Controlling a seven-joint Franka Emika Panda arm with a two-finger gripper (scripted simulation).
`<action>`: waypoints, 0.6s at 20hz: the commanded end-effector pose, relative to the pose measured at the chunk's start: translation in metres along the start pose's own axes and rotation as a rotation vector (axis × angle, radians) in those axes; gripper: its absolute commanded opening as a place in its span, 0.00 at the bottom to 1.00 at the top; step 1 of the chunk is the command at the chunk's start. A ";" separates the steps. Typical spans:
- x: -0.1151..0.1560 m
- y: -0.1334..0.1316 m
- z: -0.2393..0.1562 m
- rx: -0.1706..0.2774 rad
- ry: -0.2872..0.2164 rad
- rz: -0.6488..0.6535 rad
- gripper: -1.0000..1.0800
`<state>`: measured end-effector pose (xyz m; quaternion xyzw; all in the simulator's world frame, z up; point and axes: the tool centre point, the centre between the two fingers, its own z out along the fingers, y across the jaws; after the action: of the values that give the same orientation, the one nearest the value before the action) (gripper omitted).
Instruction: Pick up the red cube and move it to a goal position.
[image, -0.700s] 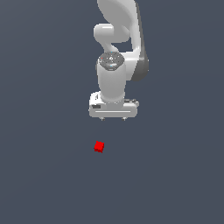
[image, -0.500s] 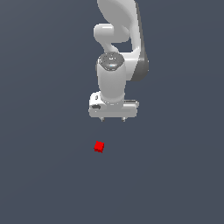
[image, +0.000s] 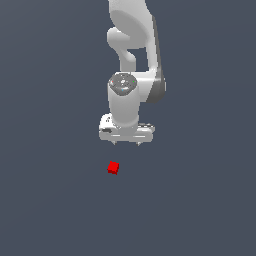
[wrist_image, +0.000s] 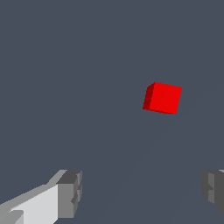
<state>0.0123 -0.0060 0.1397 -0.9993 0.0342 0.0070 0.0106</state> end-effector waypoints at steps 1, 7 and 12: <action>0.007 0.006 0.014 -0.003 0.001 0.022 0.96; 0.030 0.025 0.055 -0.010 0.007 0.090 0.96; 0.048 0.041 0.086 -0.015 0.012 0.143 0.96</action>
<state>0.0511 -0.0434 0.0611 -0.9952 0.0979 0.0032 0.0031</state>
